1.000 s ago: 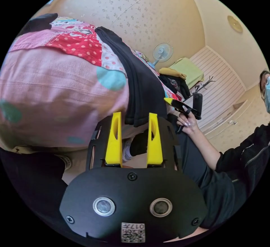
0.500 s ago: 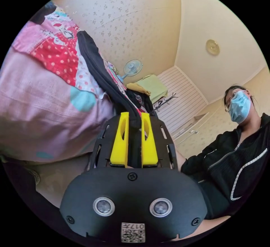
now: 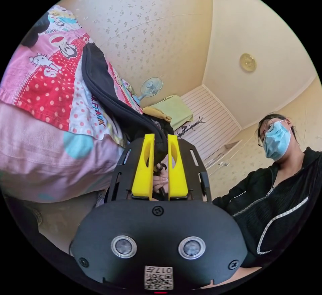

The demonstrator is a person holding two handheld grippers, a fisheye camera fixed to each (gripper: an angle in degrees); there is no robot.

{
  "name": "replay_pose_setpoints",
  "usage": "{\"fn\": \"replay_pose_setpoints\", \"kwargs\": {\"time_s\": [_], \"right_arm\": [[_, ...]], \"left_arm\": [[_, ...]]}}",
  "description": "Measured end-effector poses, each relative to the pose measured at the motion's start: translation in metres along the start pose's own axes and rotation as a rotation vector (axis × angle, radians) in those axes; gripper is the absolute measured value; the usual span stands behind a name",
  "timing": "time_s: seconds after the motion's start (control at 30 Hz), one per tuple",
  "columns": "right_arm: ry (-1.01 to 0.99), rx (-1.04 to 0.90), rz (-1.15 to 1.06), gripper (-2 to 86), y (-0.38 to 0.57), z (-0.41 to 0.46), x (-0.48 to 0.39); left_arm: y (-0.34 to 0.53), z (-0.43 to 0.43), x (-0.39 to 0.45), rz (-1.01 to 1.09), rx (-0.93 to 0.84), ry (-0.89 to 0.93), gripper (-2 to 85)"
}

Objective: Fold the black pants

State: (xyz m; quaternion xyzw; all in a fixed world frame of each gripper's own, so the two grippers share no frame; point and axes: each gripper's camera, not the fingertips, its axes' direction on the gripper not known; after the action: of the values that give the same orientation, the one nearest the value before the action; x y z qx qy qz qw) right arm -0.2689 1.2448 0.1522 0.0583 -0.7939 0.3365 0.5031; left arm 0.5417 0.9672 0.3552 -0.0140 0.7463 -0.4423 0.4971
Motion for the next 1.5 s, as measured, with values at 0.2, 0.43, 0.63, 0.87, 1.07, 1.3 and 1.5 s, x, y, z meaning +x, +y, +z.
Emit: {"fn": "replay_pose_setpoints", "kwargs": {"time_s": [0.2, 0.43, 0.63, 0.87, 1.07, 1.3, 1.5], "right_arm": [[-0.127, 0.031, -0.101, 5.4, -0.004, -0.015, -0.036], [-0.142, 0.079, -0.128, 4.3, -0.009, -0.021, -0.077], [-0.128, 0.075, -0.147, 4.8, -0.014, 0.000, -0.099], [-0.131, 0.088, -0.155, 5.2, -0.011, 0.020, -0.108], [-0.196, 0.086, -0.180, 4.9, -0.009, 0.045, -0.112], [-0.220, 0.081, -0.249, 4.4, 0.000, 0.070, -0.134], [-0.110, 0.014, -0.396, 4.0, 0.028, 0.090, -0.191]], "left_arm": [[-0.002, -0.019, -0.012, -0.040, 0.026, -0.035, 7.0], [0.003, -0.057, -0.025, -0.131, 0.149, -0.087, 10.3], [0.007, -0.041, -0.056, -0.251, 0.077, -0.056, 18.7], [0.021, -0.014, -0.080, -0.303, 0.110, 0.014, 22.7], [0.042, -0.003, -0.079, -0.338, 0.093, 0.140, 22.8], [0.054, 0.011, -0.072, -0.363, 0.195, 0.592, 9.4], [0.015, -0.026, 0.013, -0.070, 0.081, 0.528, 4.3]]}}
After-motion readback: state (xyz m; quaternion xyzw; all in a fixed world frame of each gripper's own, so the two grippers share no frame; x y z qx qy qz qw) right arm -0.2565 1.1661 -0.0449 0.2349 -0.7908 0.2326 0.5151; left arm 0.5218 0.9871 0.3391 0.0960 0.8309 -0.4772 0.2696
